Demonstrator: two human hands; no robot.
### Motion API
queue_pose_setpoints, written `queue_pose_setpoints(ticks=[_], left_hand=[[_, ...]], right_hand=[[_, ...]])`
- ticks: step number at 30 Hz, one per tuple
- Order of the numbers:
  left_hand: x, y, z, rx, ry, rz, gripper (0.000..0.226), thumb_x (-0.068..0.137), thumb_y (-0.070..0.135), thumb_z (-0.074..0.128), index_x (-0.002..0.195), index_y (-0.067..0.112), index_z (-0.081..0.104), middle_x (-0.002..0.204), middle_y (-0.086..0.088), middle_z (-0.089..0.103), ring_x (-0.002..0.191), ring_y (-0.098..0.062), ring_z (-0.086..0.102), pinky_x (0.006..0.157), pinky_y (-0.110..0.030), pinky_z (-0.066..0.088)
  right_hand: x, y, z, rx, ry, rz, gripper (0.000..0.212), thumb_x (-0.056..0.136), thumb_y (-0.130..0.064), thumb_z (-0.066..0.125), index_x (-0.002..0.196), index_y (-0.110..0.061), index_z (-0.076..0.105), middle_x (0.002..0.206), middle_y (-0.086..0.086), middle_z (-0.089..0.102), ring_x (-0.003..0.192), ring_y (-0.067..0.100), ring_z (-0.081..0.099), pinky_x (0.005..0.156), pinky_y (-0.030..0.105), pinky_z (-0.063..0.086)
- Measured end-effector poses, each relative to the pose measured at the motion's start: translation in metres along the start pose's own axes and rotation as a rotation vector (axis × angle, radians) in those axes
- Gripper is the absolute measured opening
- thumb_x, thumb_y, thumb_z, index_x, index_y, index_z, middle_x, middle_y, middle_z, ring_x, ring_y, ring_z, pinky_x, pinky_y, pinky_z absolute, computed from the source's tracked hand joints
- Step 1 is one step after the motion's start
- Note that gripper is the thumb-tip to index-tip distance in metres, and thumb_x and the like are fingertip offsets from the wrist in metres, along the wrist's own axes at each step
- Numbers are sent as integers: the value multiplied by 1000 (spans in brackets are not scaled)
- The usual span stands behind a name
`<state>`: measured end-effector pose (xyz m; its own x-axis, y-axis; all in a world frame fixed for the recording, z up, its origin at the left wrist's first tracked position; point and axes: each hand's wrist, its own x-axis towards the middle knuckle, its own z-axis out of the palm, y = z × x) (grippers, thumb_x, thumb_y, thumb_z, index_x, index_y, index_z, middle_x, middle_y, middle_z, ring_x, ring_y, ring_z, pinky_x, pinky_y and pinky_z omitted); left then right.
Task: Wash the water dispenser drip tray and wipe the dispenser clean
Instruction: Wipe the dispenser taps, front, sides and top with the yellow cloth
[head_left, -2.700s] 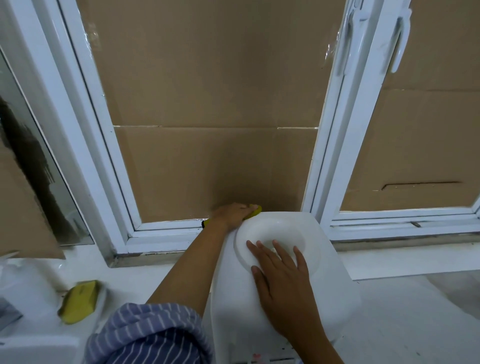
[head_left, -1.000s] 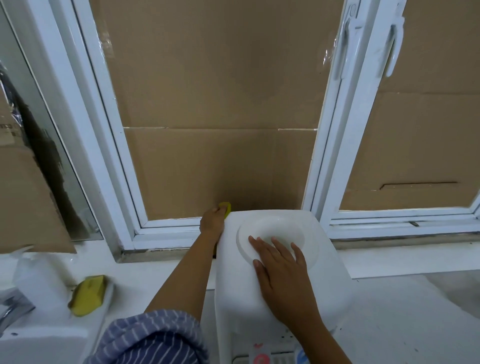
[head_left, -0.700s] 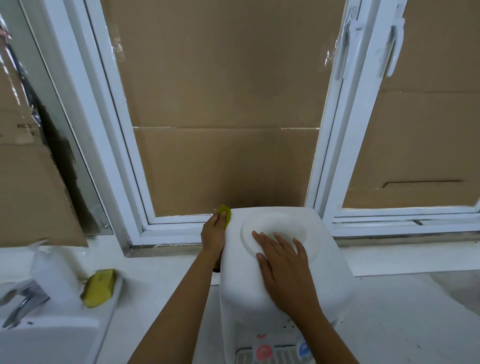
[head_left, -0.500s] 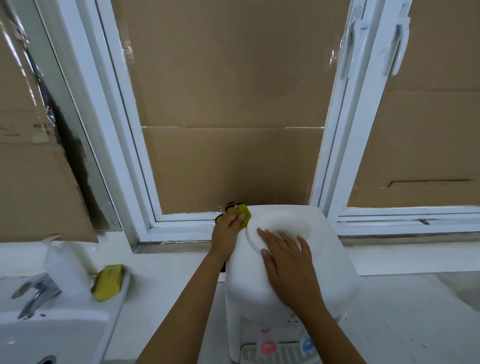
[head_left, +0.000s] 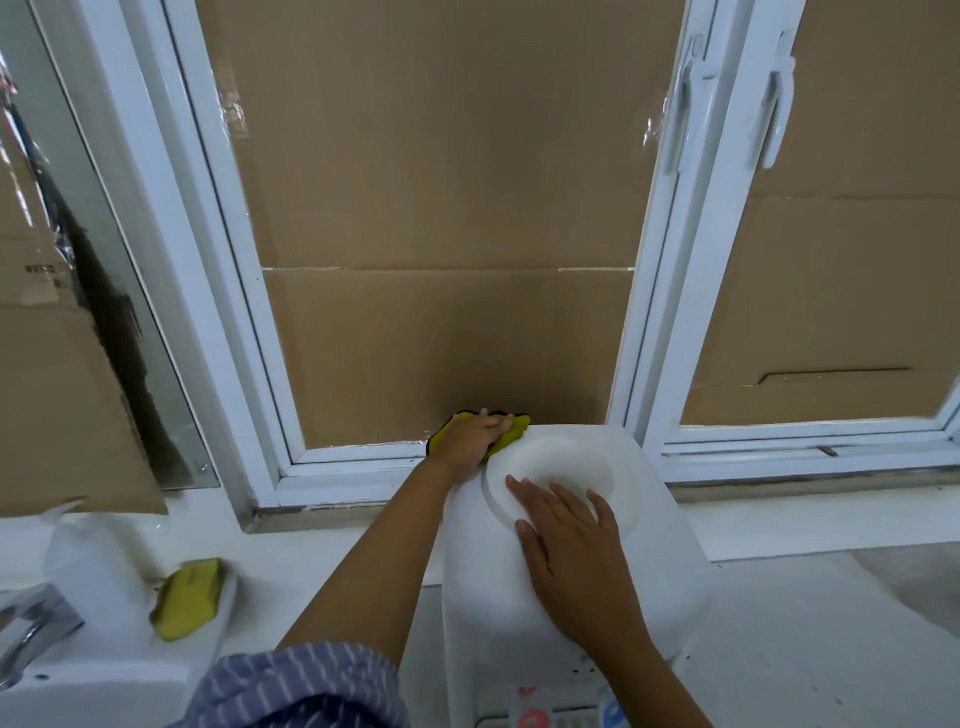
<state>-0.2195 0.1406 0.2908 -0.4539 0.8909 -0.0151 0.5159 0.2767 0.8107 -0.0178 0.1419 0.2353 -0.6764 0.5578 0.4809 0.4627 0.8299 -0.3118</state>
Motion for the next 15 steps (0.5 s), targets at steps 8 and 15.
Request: queue_pose_setpoints(ticks=[8,15], left_hand=[[8,-13,5,31,94,-10,45,101,45,38,131,20,60,138,-3,57,129,-24,49,112,-40,33],[-21,-28,9,-84,244,0,39,103,26,41,138,11,51,155,-3,34,148,-23,16,115,-31,16]], right_hand=[[-2,1,-3,32,-18,-23,48,101,-47,24,144,-37,42,141,-13,54,137,11,43,121,40,16],[-2,0,-3,29,-20,-36,50,101,-48,21,147,-36,37,147,-10,47,142,10,35,122,37,8]])
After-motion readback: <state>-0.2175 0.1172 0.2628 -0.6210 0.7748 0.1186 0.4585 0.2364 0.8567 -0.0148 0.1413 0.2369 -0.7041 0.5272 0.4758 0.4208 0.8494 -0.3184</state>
